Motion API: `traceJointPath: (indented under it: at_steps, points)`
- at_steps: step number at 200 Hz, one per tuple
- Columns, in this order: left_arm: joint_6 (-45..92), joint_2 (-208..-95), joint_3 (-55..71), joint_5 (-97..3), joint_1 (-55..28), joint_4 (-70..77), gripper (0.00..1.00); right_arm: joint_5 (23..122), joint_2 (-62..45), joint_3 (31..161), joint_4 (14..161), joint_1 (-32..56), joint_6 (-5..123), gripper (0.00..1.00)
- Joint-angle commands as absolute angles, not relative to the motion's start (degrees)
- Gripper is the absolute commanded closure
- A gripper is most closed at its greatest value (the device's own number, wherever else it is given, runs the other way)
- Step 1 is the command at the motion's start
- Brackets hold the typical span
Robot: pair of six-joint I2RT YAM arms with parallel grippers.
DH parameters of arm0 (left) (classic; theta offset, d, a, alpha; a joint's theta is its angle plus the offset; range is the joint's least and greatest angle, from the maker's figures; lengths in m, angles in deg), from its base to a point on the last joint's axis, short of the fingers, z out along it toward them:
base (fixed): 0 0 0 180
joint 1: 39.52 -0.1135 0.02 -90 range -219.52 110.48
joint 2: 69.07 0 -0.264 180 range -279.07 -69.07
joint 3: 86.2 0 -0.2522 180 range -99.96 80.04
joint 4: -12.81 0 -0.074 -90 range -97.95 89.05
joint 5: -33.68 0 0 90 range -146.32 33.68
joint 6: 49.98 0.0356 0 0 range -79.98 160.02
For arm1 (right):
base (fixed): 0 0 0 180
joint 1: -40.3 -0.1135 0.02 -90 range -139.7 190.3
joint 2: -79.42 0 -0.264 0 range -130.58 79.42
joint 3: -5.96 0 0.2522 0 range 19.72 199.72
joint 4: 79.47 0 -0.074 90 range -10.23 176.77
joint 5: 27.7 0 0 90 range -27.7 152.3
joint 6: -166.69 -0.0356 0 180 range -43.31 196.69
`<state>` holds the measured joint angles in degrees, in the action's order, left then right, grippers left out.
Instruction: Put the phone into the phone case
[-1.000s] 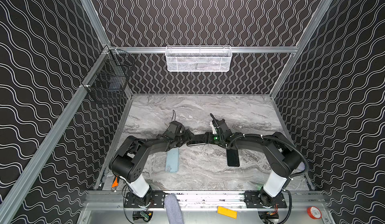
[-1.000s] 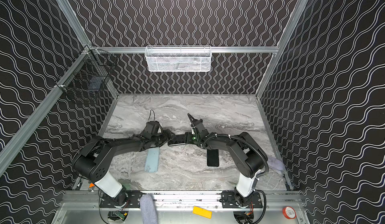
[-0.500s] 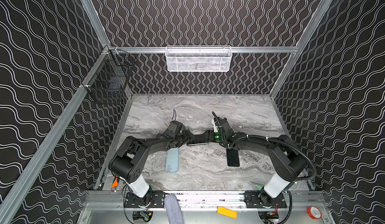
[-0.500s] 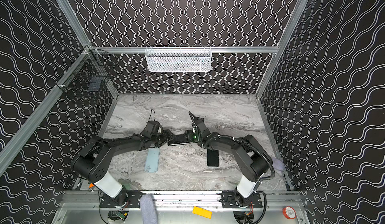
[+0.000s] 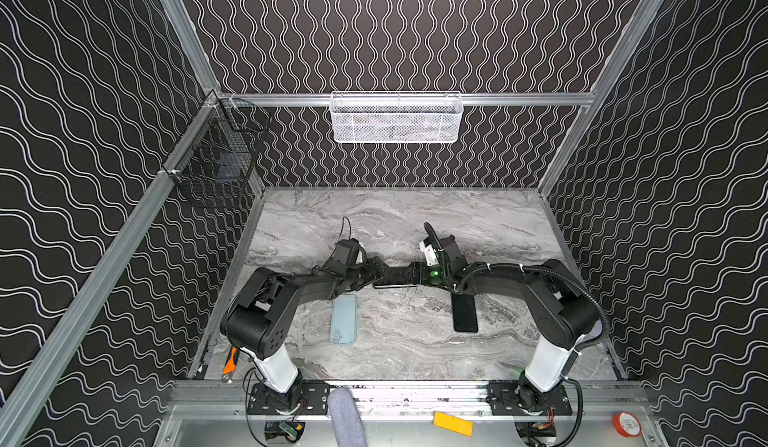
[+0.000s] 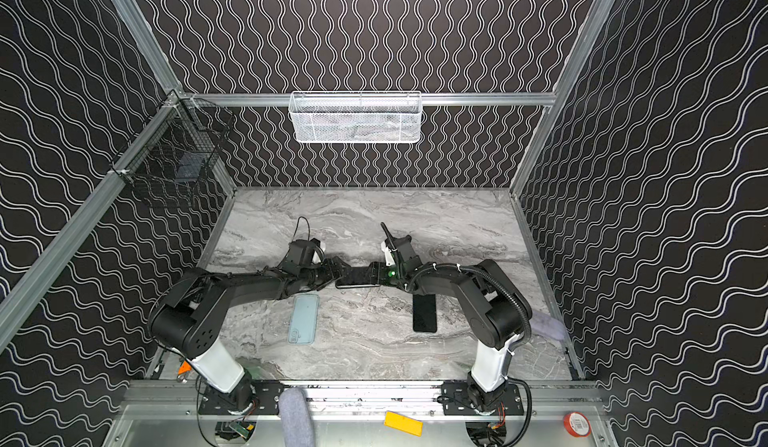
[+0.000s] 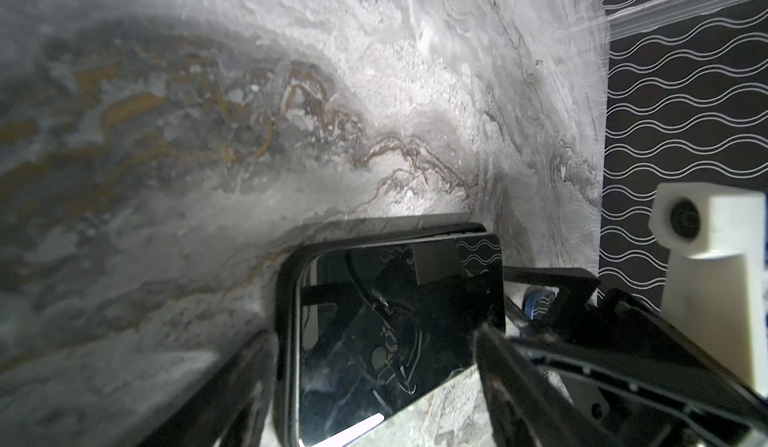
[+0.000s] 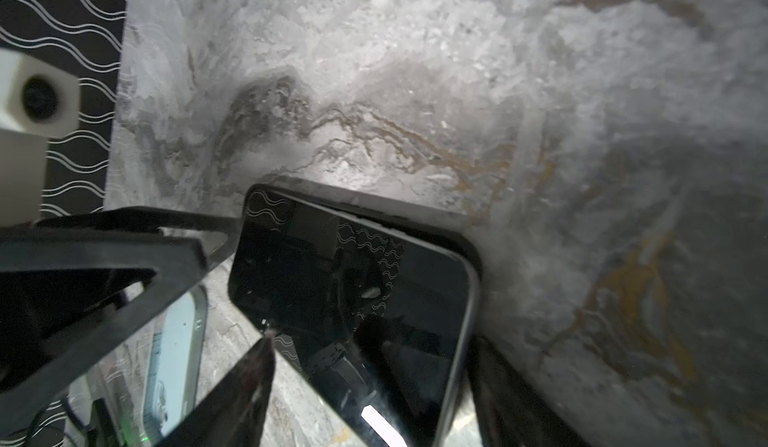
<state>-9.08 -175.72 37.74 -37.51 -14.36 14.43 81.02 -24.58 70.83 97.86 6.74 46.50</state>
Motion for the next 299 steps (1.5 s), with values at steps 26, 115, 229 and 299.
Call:
traceJointPath:
  at_steps: [26, 115, 229, 299]
  points:
    - [-8.13, -176.63, 37.77, -36.99, -14.33, 9.74, 0.2, 89.8, -25.03, 67.66, 104.66, 9.02, 44.55, 0.21]
    - [-8.49, -176.81, 37.78, -37.43, -14.34, 10.39, 0.2, 100.95, -27.4, 67.15, 109.76, 11.82, 41.9, 0.19]
    - [-9.32, -176.7, 39.16, -36.28, -14.28, 12.46, 0.2, 107.36, -26.2, 61.66, 136.72, 12.27, 27.71, 0.21]
    - [-9.81, -176.74, 39.52, -35.84, -14.21, 13.26, 0.2, 107.74, -27.86, 62.06, 139.84, 12.09, 25.63, 0.24]
